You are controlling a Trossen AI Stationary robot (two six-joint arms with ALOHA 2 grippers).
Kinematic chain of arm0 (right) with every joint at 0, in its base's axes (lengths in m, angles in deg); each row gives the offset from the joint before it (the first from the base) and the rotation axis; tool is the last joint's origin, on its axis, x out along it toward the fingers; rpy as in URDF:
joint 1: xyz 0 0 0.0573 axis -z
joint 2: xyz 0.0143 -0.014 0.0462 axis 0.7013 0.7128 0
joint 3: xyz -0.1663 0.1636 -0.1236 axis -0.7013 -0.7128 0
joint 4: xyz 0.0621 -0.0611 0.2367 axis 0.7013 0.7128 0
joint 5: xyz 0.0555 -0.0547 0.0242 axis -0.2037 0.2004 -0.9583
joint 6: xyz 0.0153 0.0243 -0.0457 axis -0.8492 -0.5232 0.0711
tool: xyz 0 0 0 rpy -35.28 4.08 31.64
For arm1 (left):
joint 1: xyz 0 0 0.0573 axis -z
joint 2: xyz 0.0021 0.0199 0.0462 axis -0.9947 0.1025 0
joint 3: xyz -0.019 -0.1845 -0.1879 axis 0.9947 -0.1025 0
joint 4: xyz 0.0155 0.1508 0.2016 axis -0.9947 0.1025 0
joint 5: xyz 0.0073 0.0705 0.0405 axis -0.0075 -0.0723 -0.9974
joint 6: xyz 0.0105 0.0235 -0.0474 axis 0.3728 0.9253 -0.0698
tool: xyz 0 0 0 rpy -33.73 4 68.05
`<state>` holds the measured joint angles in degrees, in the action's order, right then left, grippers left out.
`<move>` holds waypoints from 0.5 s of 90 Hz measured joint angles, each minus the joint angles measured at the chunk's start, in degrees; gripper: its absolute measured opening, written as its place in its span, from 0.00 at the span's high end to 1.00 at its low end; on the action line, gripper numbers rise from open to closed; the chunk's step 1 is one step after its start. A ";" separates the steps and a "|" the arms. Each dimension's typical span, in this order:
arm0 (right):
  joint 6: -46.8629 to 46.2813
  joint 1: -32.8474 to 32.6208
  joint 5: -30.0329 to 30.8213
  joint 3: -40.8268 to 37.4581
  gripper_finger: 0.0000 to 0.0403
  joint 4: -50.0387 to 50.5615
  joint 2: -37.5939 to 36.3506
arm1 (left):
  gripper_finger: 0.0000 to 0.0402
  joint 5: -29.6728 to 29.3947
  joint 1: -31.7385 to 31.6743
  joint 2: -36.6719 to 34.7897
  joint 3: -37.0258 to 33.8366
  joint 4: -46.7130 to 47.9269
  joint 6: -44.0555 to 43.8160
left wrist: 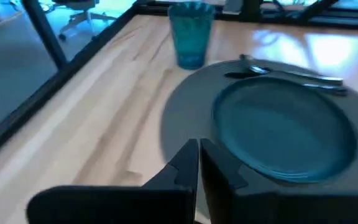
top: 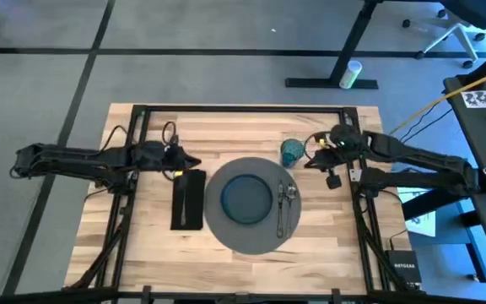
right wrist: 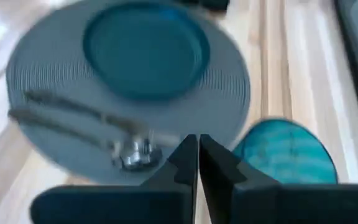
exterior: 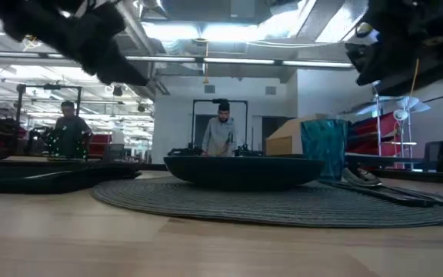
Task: Set table place
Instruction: Return to Home Position
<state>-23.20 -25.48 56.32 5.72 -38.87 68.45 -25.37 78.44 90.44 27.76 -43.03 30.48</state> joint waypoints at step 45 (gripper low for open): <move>-5.33 0.00 -0.91 -22.57 1.00 -27.37 -13.25 | 1.00 -0.04 1.70 -2.60 -17.15 -19.24 -5.36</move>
<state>-28.53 -25.49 55.41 -16.85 -66.24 55.20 -25.41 80.15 87.85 10.61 -62.26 25.12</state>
